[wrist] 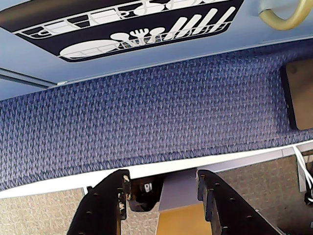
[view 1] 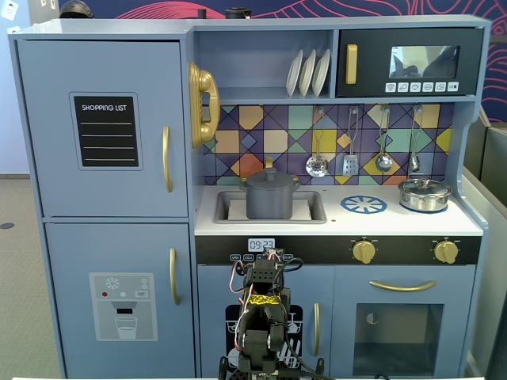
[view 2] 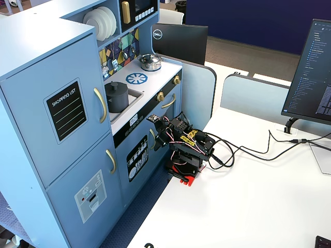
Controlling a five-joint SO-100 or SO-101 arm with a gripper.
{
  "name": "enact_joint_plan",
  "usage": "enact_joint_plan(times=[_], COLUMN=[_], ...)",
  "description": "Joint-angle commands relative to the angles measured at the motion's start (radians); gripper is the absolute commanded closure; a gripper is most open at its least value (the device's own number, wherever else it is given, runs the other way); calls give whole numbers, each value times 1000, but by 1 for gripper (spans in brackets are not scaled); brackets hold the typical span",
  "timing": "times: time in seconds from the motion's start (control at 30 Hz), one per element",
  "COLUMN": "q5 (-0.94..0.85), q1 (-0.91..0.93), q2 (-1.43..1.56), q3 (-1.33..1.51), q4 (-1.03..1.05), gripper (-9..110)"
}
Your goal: Take off the lid from the gray recipient and place it on the counter
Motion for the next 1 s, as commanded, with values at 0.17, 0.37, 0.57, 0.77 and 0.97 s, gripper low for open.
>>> enact_joint_plan(times=[0.17,0.37,0.57,0.77,0.97], q5=[9,29,83,-29,-26], q1=[40,34,5,-8,-6], q2=[-6,-6,-6,-167,-419], q3=[20,17,-196,-578,-825], q4=[166,164,-5,-500,-969], gripper=[101,101,101,101,87])
